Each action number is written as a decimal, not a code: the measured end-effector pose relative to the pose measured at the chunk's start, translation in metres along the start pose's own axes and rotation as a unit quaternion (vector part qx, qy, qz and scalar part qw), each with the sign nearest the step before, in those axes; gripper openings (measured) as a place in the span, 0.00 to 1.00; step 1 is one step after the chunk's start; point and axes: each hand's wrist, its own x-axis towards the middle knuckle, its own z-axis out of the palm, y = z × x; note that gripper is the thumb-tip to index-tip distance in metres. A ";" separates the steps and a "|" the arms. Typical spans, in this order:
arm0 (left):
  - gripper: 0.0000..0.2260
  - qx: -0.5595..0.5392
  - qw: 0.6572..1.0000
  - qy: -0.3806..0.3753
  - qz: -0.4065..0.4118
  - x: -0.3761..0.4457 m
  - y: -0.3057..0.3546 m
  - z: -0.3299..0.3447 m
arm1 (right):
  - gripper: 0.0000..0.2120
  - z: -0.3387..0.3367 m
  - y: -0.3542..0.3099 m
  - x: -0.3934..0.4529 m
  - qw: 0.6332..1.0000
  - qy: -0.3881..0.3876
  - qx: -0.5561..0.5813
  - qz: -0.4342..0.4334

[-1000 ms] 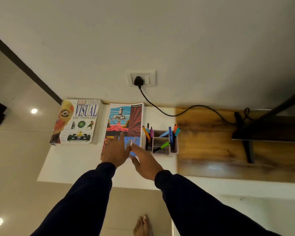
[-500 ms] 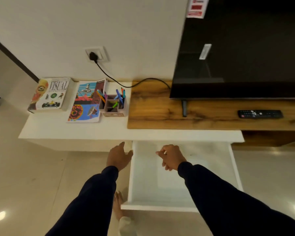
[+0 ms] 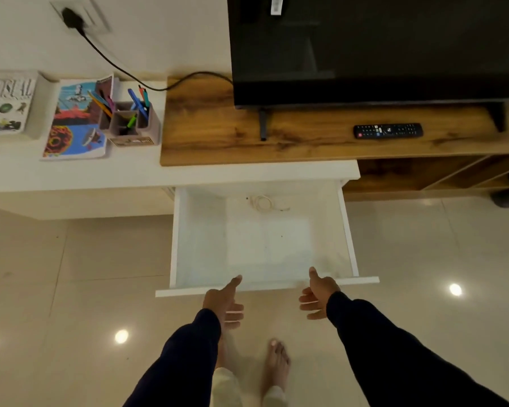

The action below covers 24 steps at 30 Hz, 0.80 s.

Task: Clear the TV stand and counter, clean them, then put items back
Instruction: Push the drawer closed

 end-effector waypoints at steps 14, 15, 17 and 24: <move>0.45 0.047 0.964 -0.005 0.261 0.011 0.009 -0.004 | 0.29 0.004 -0.011 0.028 0.920 -0.104 0.372 -0.065; 0.46 0.036 0.966 -0.014 0.256 0.012 0.009 -0.005 | 0.29 0.003 -0.013 0.027 0.919 -0.104 0.375 -0.066; 0.46 0.041 0.965 -0.019 0.259 0.016 0.020 -0.007 | 0.29 0.004 -0.025 0.032 0.916 -0.108 0.380 -0.067; 0.35 -0.048 0.972 -0.032 0.230 0.036 0.061 -0.007 | 0.27 0.002 -0.066 0.044 0.912 -0.122 0.383 -0.077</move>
